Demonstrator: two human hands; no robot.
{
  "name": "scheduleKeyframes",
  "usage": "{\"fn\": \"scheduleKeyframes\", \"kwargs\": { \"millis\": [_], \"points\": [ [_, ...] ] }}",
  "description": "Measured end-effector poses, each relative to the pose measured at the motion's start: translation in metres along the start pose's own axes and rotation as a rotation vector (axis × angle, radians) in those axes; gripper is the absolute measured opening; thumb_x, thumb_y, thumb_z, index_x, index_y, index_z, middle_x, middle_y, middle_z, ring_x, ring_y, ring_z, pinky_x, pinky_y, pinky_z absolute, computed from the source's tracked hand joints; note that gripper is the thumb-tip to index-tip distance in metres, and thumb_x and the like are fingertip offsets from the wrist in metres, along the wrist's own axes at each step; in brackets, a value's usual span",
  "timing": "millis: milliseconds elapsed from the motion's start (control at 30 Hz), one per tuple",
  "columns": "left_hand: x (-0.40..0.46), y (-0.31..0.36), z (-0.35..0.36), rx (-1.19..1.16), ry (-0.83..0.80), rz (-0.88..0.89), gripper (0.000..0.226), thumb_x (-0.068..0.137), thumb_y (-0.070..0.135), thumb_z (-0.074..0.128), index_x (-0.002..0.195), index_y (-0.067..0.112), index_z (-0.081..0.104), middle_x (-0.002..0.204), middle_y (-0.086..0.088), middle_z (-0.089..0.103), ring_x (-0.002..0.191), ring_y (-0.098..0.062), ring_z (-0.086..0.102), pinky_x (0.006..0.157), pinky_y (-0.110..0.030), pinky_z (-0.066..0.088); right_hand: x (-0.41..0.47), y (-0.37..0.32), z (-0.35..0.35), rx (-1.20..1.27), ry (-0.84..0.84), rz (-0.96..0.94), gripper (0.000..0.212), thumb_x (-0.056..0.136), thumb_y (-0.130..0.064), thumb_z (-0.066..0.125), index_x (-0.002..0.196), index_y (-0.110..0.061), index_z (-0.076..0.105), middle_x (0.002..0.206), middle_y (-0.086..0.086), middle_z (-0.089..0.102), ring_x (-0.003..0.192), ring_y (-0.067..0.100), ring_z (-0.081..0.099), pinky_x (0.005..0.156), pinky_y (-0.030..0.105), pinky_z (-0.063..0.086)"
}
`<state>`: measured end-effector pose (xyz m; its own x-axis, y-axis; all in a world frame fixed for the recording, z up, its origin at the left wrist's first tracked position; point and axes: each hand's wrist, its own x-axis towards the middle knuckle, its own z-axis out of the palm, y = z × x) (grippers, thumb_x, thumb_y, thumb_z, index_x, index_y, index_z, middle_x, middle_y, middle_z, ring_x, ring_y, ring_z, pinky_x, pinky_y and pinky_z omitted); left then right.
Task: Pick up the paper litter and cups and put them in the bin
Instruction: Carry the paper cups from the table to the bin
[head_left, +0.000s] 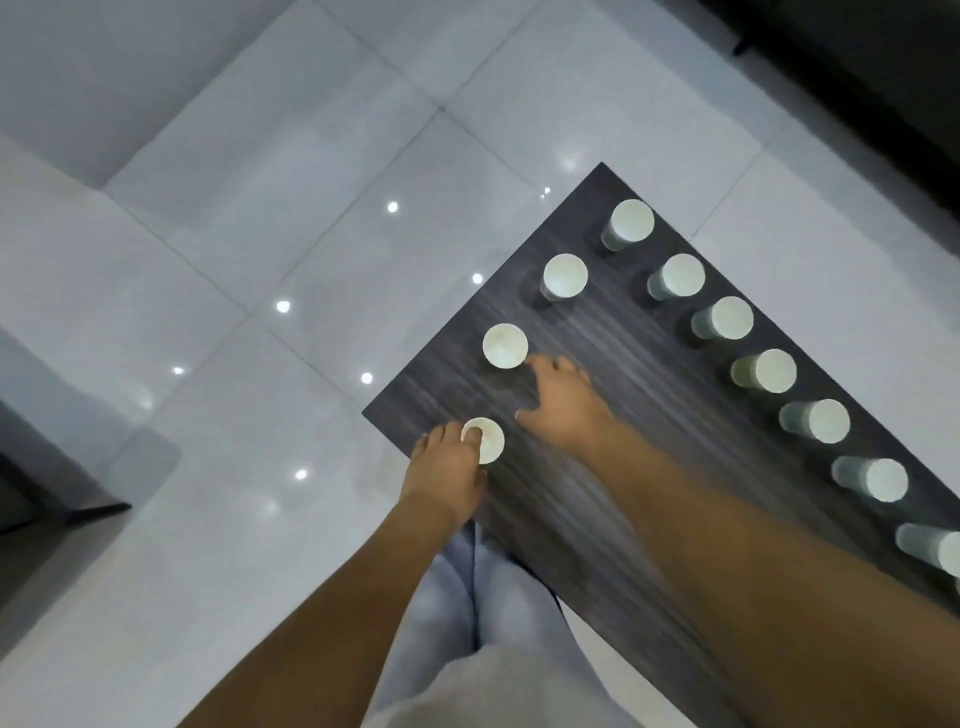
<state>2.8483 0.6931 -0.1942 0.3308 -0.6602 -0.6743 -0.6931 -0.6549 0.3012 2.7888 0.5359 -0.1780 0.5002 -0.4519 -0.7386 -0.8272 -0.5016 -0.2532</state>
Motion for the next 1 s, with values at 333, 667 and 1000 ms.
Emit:
{"fn": "scheduleKeyframes", "kwargs": {
  "millis": [333, 667, 1000],
  "points": [
    [0.072, -0.002, 0.072, 0.221, -0.035, 0.109, 0.072, 0.096, 0.032, 0.052, 0.151, 0.02, 0.009, 0.159, -0.014, -0.003, 0.146, -0.036, 0.0, 0.119, -0.052, 0.005, 0.125, 0.001, 0.04, -0.21, 0.109, -0.138, 0.077, 0.084, -0.023, 0.068, 0.147, -0.023, 0.024, 0.149, 0.009, 0.022, 0.135, 0.034, 0.022, 0.103, 0.047, 0.037],
    [0.075, -0.012, 0.1, 0.278, 0.024, 0.146, 0.078, 0.07, 0.015, 0.08, 0.137, 0.018, 0.041, 0.15, -0.016, 0.029, 0.137, -0.036, 0.031, 0.107, -0.045, 0.036, 0.125, 0.021, 0.072, -0.167, 0.069, -0.148, 0.062, 0.084, -0.009, 0.065, 0.138, -0.018, 0.036, 0.144, 0.012, 0.028, 0.132, 0.034, 0.027, 0.08, 0.04, 0.048],
    [0.021, 0.001, 0.025, 0.209, 0.081, 0.106, 0.057, 0.09, 0.024, 0.059, 0.141, 0.024, 0.033, 0.149, -0.006, 0.028, 0.136, -0.028, 0.027, 0.106, -0.038, 0.036, -0.007, 0.045, 0.055, 0.032, 0.129, 0.084, 0.061, 0.085, -0.015, 0.065, 0.138, -0.021, 0.036, 0.138, 0.008, 0.032, 0.127, 0.031, 0.031, 0.083, 0.041, 0.048]
  ]
}}
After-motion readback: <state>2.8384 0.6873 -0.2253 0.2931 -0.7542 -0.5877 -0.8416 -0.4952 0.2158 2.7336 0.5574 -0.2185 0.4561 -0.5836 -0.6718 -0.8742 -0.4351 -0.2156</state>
